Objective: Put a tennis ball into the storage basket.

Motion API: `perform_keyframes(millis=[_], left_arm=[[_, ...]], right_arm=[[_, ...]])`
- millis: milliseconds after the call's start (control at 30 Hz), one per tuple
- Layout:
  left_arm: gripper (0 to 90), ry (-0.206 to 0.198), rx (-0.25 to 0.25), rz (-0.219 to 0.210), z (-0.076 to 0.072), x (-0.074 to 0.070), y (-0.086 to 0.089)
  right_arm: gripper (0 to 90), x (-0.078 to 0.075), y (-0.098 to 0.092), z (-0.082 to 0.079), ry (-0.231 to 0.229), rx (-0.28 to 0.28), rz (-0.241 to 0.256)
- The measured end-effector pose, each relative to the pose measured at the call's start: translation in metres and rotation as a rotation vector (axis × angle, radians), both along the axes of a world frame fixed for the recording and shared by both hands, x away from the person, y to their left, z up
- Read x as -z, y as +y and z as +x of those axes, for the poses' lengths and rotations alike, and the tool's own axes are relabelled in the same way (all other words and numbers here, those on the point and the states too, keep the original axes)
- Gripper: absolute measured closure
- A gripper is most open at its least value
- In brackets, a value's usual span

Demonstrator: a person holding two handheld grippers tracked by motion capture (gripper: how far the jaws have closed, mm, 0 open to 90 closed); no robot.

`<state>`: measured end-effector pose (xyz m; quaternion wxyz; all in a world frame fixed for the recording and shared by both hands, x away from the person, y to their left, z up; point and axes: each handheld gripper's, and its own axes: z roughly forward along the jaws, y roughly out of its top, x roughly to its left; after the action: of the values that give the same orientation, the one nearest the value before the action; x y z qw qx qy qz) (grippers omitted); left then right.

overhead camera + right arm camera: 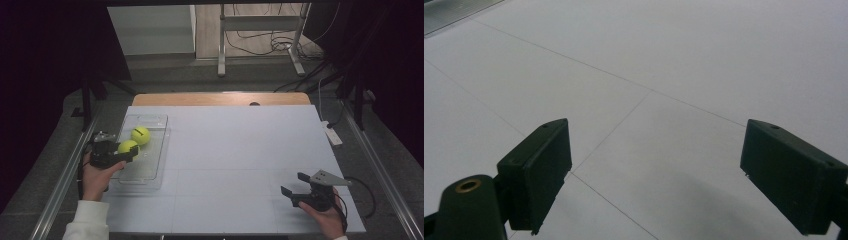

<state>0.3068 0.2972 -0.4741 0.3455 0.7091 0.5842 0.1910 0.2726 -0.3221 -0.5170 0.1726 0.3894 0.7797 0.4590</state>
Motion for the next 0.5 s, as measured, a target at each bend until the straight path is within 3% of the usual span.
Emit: perform_keyframes(millis=[500], left_arm=[[27.1,0.038,0.006,0.051,0.0043,0.0057,-0.0057]], right_arm=[[13.3,-0.0003,0.0,-0.0003,-0.001,-0.002,0.0]])
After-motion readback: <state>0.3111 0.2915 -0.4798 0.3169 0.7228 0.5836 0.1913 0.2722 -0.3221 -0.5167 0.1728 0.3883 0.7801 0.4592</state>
